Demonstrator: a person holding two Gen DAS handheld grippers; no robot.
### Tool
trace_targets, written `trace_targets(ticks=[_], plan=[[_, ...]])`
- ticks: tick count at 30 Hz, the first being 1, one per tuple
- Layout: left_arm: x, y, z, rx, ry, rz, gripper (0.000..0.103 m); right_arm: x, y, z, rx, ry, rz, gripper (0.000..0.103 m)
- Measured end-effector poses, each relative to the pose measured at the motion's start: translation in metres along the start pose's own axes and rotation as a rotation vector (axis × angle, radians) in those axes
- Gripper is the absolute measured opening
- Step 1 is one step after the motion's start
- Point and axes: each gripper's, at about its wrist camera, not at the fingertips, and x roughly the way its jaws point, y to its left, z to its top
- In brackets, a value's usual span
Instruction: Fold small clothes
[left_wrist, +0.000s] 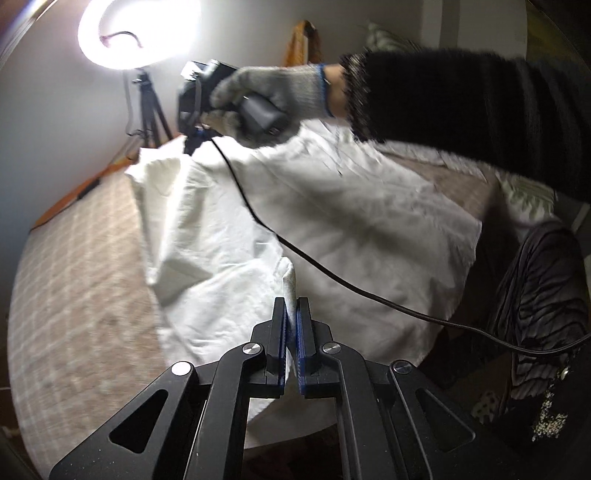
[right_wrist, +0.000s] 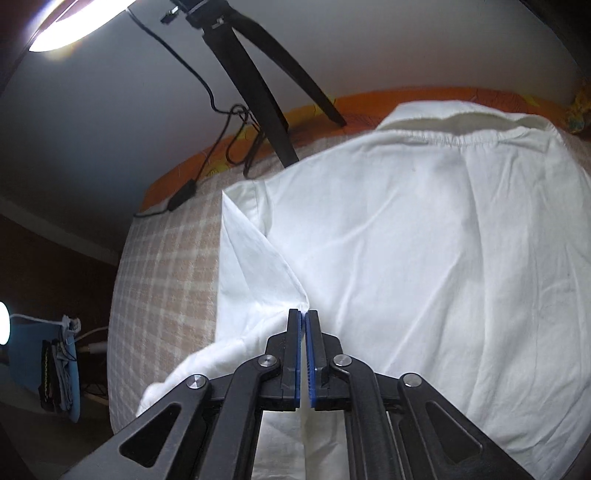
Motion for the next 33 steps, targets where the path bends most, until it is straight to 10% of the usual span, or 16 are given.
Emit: trace_targets(ticks=[6,16,24,33], plan=[[-0.001,-0.016,-0.004,0.019,0.042,-0.029,0.025,-0.012,0.007,-0.010,-0.121,-0.012,-0.088,0.034],[-0.033,0.037,-0.023,-0.210,0.017,0.040,0.027,-0.035,0.084,-0.031,-0.398,-0.075,-0.068,0.039],[-0.005,0.078,-0.054,-0.476,0.128,-0.072,0.027,0.003,0.153,-0.057,-0.673,0.003,-0.160,0.047],[0.019,0.077,-0.049,-0.495,0.135,-0.058,0.039,0.022,0.157,-0.061,-0.750,0.036,-0.269,0.040]])
